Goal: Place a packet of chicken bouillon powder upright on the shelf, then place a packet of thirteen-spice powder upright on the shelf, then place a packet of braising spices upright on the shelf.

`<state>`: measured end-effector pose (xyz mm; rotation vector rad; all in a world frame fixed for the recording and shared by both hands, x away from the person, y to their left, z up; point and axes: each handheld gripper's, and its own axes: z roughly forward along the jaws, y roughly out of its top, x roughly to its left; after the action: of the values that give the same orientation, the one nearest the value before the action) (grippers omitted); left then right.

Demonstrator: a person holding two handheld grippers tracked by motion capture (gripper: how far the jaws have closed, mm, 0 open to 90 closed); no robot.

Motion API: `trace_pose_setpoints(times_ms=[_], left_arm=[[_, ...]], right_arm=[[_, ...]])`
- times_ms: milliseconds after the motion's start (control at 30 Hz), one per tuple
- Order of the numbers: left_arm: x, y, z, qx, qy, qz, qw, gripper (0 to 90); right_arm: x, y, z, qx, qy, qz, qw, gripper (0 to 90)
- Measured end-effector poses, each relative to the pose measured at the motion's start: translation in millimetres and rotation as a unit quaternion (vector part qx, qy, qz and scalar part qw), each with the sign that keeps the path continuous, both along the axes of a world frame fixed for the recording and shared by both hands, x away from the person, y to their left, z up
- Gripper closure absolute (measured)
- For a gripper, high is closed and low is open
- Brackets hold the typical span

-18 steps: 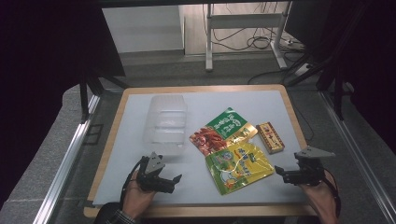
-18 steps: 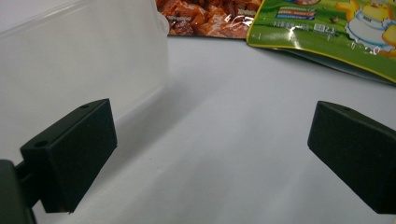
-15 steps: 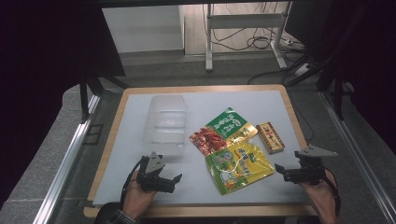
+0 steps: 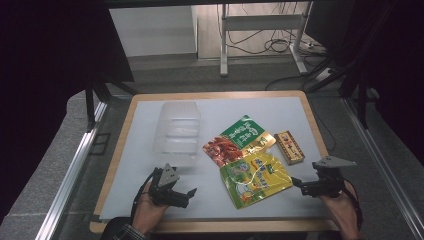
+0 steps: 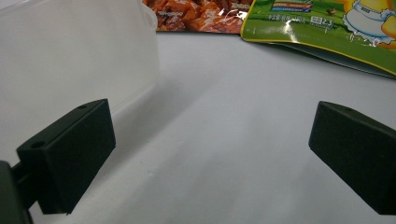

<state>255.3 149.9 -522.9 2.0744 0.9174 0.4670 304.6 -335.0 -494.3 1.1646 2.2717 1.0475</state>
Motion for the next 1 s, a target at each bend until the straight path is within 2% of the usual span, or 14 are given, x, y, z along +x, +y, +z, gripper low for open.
trace_pose_setpoints(times_ms=[233, 400, 500, 700, 1000], left_arm=[[-0.5, -0.2, 2.8, -0.009, 0.006, -0.001, 0.9999, 0.2], [-1.9, -1.9, 5.2, -0.028, 0.009, -0.012, 0.9995, 0.2], [-2.4, -2.9, 6.7, -0.03, 0.004, -0.013, 0.9995, 0.9], [-3.6, -10.5, 9.1, -0.019, -0.005, -0.02, 0.9996, 3.6], [-3.9, -18.3, 10.6, -0.023, -0.009, -0.034, 0.9991, 11.8]], right_arm=[[0.2, 0.9, -0.5, -0.001, -0.001, 0.003, 1.0, 0.3], [0.3, 0.8, -0.7, 0.0, 0.0, 0.005, 1.0, 0.3], [0.5, 1.0, -0.6, -0.001, 0.0, 0.005, 1.0, 0.3], [0.5, 1.3, -0.5, -0.002, 0.0, 0.007, 1.0, 0.2], [0.7, 1.1, -0.4, -0.002, -0.001, 0.009, 1.0, 0.3]])
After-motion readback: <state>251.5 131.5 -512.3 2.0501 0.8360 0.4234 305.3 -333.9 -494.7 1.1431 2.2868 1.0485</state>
